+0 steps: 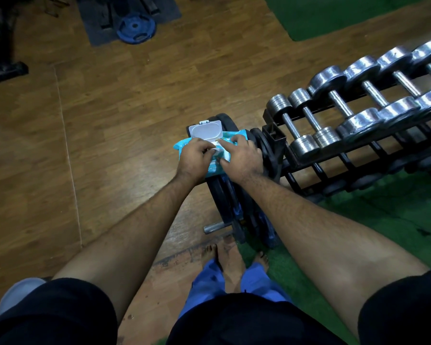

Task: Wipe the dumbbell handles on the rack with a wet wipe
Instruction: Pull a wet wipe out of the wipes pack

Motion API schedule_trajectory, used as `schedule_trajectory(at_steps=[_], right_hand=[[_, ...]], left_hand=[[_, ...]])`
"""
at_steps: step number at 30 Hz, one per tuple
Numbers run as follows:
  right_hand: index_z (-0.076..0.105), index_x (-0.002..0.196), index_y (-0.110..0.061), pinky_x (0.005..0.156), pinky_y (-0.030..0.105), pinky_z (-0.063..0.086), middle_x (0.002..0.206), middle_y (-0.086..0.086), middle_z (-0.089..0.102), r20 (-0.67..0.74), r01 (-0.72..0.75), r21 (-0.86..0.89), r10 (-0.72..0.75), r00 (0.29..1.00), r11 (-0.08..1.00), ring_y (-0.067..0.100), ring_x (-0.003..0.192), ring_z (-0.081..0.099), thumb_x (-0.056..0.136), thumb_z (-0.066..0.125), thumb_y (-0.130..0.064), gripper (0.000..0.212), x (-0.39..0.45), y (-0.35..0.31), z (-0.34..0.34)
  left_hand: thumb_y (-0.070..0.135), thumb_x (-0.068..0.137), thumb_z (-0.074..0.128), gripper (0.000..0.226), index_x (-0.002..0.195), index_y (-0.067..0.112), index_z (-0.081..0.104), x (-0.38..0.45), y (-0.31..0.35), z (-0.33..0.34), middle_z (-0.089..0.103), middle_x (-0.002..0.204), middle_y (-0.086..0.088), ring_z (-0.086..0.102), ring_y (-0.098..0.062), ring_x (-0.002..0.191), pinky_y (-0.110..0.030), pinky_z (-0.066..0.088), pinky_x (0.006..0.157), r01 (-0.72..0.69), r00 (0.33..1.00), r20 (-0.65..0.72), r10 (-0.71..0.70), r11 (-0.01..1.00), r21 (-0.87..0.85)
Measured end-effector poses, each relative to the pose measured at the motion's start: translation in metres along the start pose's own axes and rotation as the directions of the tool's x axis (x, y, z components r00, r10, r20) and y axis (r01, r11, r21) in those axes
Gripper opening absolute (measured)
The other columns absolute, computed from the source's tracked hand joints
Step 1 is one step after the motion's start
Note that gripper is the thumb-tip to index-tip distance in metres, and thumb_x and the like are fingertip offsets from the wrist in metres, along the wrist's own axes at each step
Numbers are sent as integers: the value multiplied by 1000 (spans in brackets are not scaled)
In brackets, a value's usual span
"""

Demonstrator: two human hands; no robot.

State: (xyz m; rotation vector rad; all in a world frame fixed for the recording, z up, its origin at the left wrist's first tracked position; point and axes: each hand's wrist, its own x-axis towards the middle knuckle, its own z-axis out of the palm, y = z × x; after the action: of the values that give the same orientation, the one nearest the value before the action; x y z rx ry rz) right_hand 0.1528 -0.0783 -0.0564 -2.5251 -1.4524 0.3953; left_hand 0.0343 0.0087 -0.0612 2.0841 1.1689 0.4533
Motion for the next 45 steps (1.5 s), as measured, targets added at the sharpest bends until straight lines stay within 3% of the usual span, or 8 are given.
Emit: schedule_trajectory(at_steps=[4, 11, 15, 20, 27, 31, 36, 45], right_hand=[[49, 137, -46, 94, 42, 41, 139, -3, 46, 30, -20, 4, 20, 999, 1000, 24, 121, 47, 85, 64, -47, 54, 4, -4, -4], [48, 139, -42, 98, 43, 41, 142, -2, 43, 61, -32, -1, 32, 998, 999, 25, 125, 45, 86, 65, -44, 55, 2, -7, -9], [46, 142, -40, 100, 44, 41, 144, -1, 42, 84, -39, -25, 41, 996, 999, 25, 126, 44, 88, 64, -45, 57, 3, -9, -13], [44, 142, -43, 98, 45, 41, 142, 0, 43, 97, -35, -79, 42, 994, 996, 26, 124, 44, 88, 62, -44, 57, 3, -10, -16], [43, 143, -42, 98, 46, 40, 141, 3, 43, 110, -43, -127, 57, 992, 991, 28, 123, 43, 90, 60, -42, 56, 3, -14, -16], [43, 142, -42, 98, 45, 39, 139, 4, 44, 108, -51, -148, 67, 992, 988, 29, 122, 44, 91, 59, -41, 53, 3, -17, -17], [43, 142, -41, 96, 44, 40, 136, 6, 46, 106, -61, -171, 79, 991, 983, 29, 120, 45, 92, 56, -38, 52, 2, -22, -18], [41, 144, -43, 100, 45, 39, 142, 5, 42, 85, -18, -119, 29, 996, 993, 29, 124, 43, 93, 55, -42, 53, -7, -16, -15]], left_hand=[[6, 89, 66, 7, 87, 11, 70, -3, 2, -3, 68, 86, 0, 57, -6, 78, -9, 41, 71, 127, 991, -10, -133, 961, -247], [8, 96, 59, 14, 86, 16, 64, -10, 5, -12, 66, 88, -5, 59, -17, 83, -36, 50, 78, 258, 955, 42, -294, 753, -606], [8, 99, 55, 15, 88, 17, 60, -9, 10, -20, 64, 91, -6, 57, -16, 85, -34, 48, 78, 265, 953, 59, -297, 728, -632], [7, 102, 49, 16, 89, 13, 57, -10, 17, -22, 64, 93, -12, 60, -22, 86, -36, 51, 81, 284, 925, 63, -375, 572, -769], [7, 103, 46, 18, 88, 13, 53, -8, 27, -38, 60, 84, -7, 56, -15, 72, -31, 49, 68, 242, 914, 22, -405, 501, -831], [8, 103, 47, 16, 89, 11, 55, -9, 31, -47, 61, 88, -9, 55, -19, 77, -36, 45, 74, 227, 914, 15, -406, 479, -848], [8, 103, 47, 21, 84, 13, 53, -11, 34, -58, 60, 81, -8, 54, -17, 67, -30, 44, 62, 237, 907, 38, -420, 433, -870], [12, 104, 45, 22, 84, 15, 52, -14, 30, -62, 58, 78, -7, 50, -16, 61, -25, 37, 51, 317, 877, 55, -478, 488, -813]])
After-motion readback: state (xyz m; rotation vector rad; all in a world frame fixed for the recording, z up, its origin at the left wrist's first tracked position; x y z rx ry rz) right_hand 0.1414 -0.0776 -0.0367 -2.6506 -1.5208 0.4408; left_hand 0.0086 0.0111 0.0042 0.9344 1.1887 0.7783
